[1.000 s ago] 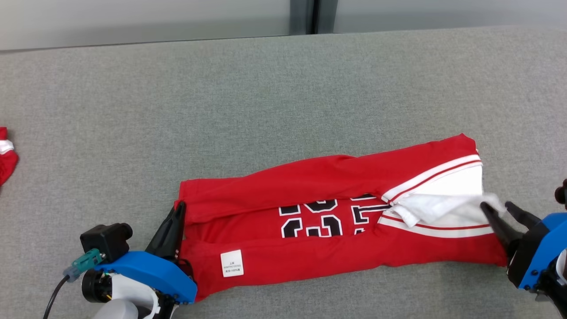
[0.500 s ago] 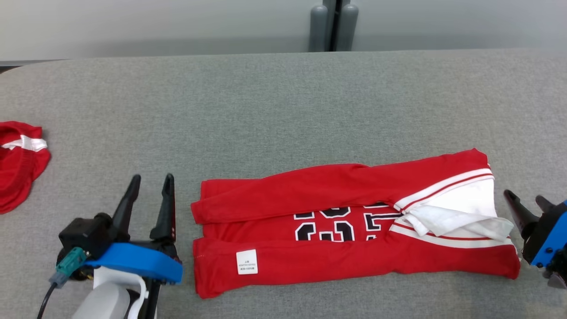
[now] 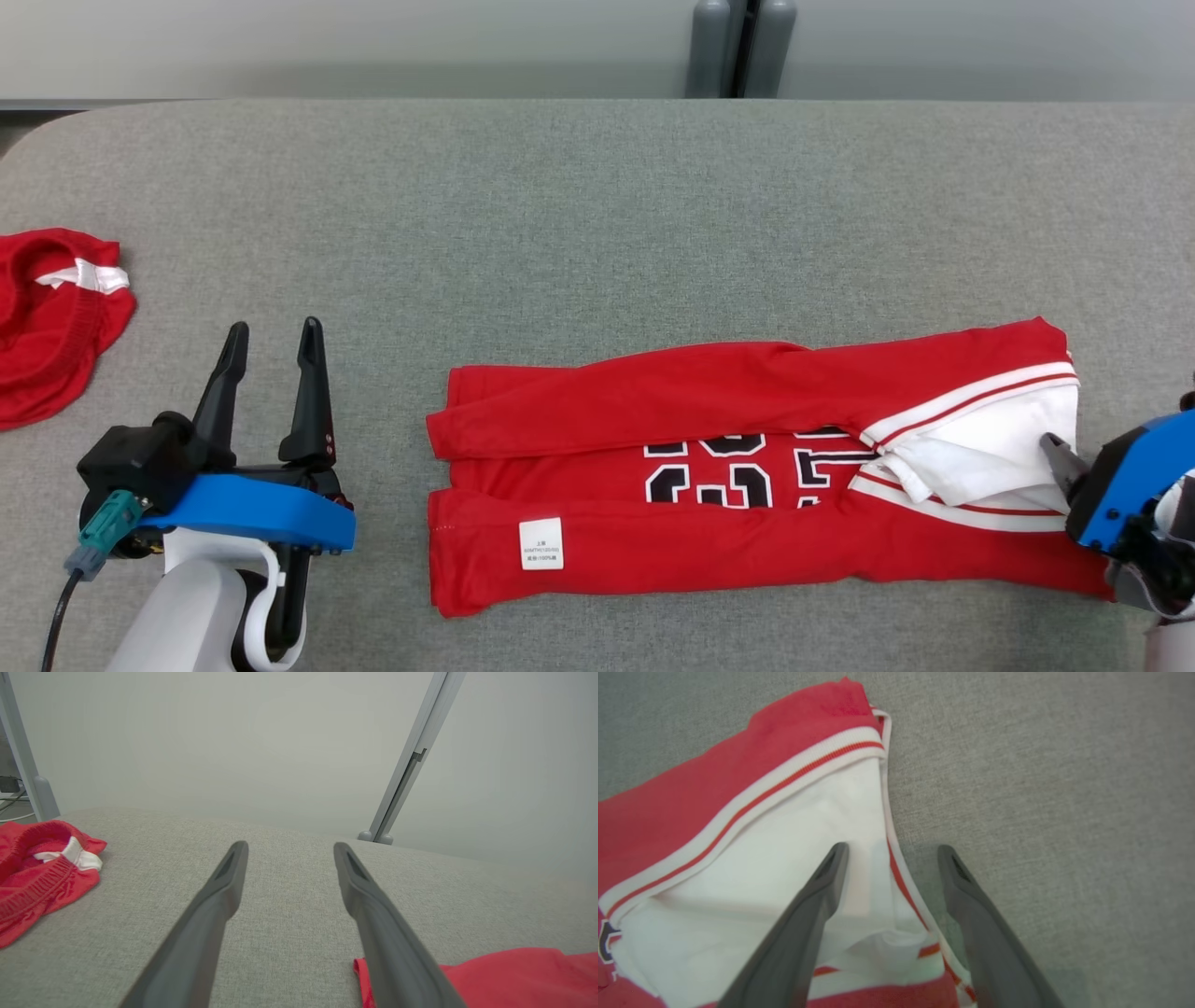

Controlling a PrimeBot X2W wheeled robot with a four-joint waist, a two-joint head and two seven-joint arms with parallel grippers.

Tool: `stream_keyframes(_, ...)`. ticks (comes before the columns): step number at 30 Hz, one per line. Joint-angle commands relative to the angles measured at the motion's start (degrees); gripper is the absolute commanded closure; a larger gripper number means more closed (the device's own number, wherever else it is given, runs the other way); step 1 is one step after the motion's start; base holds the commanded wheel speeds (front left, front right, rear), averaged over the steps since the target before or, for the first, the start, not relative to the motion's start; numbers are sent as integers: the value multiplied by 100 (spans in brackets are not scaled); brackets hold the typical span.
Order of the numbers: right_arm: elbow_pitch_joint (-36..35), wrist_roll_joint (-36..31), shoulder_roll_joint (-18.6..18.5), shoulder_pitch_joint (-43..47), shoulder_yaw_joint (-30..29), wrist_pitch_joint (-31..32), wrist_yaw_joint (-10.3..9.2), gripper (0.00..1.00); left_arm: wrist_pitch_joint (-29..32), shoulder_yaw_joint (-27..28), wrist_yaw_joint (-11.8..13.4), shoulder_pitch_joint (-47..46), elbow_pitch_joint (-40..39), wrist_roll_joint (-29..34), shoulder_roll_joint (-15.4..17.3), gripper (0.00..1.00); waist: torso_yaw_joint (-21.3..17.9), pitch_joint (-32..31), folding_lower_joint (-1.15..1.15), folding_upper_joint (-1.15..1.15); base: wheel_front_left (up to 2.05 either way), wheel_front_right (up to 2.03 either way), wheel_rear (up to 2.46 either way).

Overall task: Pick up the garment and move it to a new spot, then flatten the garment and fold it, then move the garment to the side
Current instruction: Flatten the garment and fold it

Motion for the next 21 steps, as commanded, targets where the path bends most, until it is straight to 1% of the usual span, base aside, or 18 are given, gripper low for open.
stream_keyframes(1,158,-54,6,-123,72,-97,4,0,-24,65,-30,45,21,31,-20,0,-6,24,0,0,0,0,0)
stream_keyframes(4,285,-116,7,-195,204,-202,4,0,-23,122,-48,90,35,37,-48,0,-14,40,0,0,0,0,0)
stream_keyframes(6,422,-172,-29,-163,409,-213,4,0,-23,161,-61,119,52,44,-107,0,-14,37,0,0,0,0,0)
stream_keyframes(8,527,-85,-27,-135,537,-167,4,2,-24,181,-71,156,60,64,-162,0,-15,17,0,0,0,0,0)
stream_keyframes(9,544,-81,-76,-113,625,-158,4,40,-23,190,-73,185,79,57,-190,0,-14,6,0,0,0,0,0)
stream_keyframes(10,537,-76,-134,-94,663,-206,4,74,-23,201,-81,203,94,64,-203,0,-16,-4,0,0,0,0,0)
stream_keyframes(11,538,-43,-183,-87,698,-246,4,100,-24,220,-91,210,108,67,-210,0,-23,-18,0,0,0,0,0)
stream_keyframes(16,517,32,-452,-156,795,-354,3,100,-24,304,-113,268,154,90,-278,0,-82,-103,0,0,0,0,0)
stream_keyframes(21,263,-28,-779,-125,519,-402,3,100,-24,340,-123,331,115,147,-333,0,-128,-206,0,0,0,0,0)
